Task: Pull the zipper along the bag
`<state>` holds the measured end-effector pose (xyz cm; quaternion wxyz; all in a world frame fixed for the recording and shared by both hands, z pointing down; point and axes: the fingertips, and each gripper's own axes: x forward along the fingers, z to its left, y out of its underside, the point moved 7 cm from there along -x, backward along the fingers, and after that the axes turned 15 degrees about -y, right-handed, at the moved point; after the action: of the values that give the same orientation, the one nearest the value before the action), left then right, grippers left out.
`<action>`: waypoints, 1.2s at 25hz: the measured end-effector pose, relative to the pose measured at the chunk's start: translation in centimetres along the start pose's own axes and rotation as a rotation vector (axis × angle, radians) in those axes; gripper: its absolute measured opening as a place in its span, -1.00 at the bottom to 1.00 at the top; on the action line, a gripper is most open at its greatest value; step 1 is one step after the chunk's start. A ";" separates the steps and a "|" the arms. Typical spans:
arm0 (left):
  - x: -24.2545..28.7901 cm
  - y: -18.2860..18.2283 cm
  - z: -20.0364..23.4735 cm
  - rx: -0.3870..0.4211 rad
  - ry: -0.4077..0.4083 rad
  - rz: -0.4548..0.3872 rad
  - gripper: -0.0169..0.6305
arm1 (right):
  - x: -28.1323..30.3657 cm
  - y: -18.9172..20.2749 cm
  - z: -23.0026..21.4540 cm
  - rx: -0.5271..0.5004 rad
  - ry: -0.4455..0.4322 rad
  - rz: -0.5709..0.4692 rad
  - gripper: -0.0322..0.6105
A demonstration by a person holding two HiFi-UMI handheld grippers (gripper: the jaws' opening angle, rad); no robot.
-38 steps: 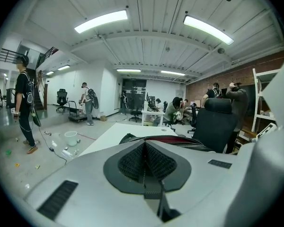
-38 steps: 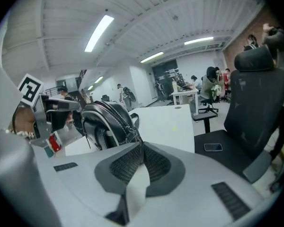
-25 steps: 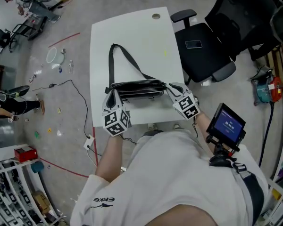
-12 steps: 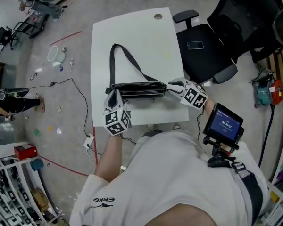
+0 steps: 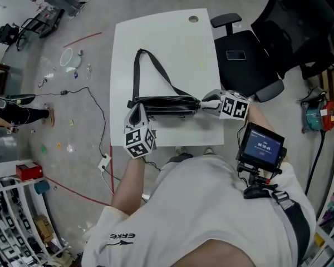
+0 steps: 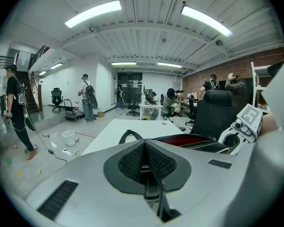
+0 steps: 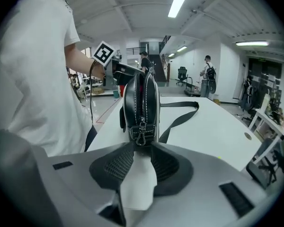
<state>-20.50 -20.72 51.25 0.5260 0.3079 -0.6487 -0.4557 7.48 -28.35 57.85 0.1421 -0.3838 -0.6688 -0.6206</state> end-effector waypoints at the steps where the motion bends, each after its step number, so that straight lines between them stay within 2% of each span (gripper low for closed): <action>1: 0.0 0.0 0.1 0.001 -0.001 0.000 -0.94 | 0.2 0.0 0.1 -0.003 -0.009 0.008 -0.60; 10: -0.3 0.0 0.0 0.009 -0.007 0.000 -0.94 | 1.2 -0.5 0.3 -0.048 -0.030 0.026 -0.56; 19: -0.2 -0.1 0.0 0.010 -0.008 -0.006 -0.94 | 1.1 -0.3 0.3 -0.024 -0.010 -0.002 -0.58; 21: -0.1 -0.2 0.1 0.010 -0.007 -0.005 -0.94 | 1.1 -0.3 0.4 -0.010 -0.001 -0.015 -0.69; 30: -0.3 -0.1 0.0 0.010 -0.002 -0.010 -0.94 | 0.1 0.5 1.4 0.086 0.070 -0.105 -0.70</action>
<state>-20.40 -20.48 51.04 0.5216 0.3131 -0.6500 -0.4554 8.19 -27.07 58.05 0.1490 -0.3201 -0.7085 -0.6110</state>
